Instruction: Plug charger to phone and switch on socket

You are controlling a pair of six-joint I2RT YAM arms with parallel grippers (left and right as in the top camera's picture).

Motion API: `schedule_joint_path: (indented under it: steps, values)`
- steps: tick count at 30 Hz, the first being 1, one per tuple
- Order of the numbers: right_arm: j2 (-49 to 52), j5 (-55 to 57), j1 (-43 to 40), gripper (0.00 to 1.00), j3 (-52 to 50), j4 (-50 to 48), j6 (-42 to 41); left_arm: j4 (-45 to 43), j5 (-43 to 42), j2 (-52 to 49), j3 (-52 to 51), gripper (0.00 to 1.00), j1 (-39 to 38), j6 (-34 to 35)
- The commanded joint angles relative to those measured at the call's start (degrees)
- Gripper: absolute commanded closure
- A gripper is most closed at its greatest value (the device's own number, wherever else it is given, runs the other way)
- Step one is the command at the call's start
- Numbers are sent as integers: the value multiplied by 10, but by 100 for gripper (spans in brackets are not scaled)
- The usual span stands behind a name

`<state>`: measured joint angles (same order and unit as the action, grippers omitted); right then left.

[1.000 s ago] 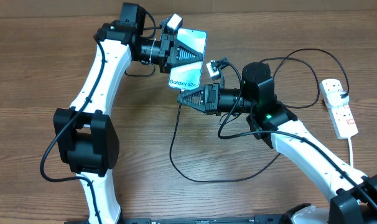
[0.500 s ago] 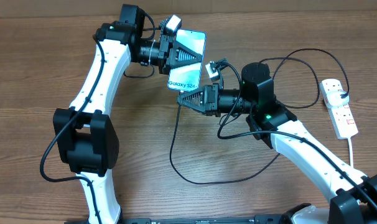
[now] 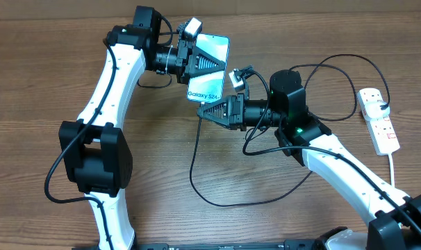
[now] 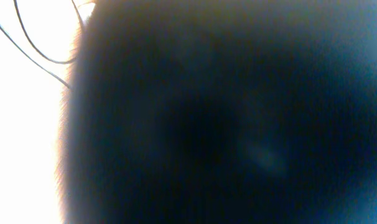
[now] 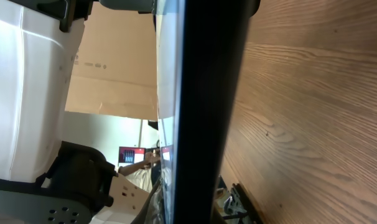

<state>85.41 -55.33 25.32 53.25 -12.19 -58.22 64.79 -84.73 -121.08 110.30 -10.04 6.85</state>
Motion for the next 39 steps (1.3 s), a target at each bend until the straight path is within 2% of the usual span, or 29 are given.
schedule_joint_path:
  steps: [1, 14, 15, 16, 17, 18, 19, 26, 33, 35, 39]
  values:
    - [-3, 83, -23, 96, 11, -19, 5, 12, 11, 20, 5, 96, -2, -18]
    - [-3, 113, -23, 96, 12, -45, -5, 12, 11, 20, 5, 96, -2, -20]
    - [-3, 114, -23, 74, 12, -48, -5, 12, 12, 20, 5, 96, -2, -20]
    - [-3, 112, -23, 42, 12, -52, -5, 12, 12, 20, 5, 96, -2, -21]
    - [-3, 106, -23, 16, 12, -55, -5, 12, 13, 20, 5, 96, -2, -22]
    - [-3, 100, -23, 2, 12, -56, -2, 12, 15, 20, 5, 96, -2, -22]
    - [-3, 93, -23, 0, 12, -55, 3, 12, 19, 20, 5, 96, -2, -22]
    - [-3, 71, -49, 0, 11, 0, 72, 23, 46, 20, 5, 96, -2, -22]
    - [-3, -3, -78, 2, 12, -47, 77, 75, 45, 20, 5, 96, -11, -22]
    - [-3, -15, -82, 11, 12, -58, 73, 81, 43, 20, 5, 96, -20, -22]
    - [-3, -22, -78, 49, 12, -49, 73, 64, 42, 20, 5, 96, -43, -22]
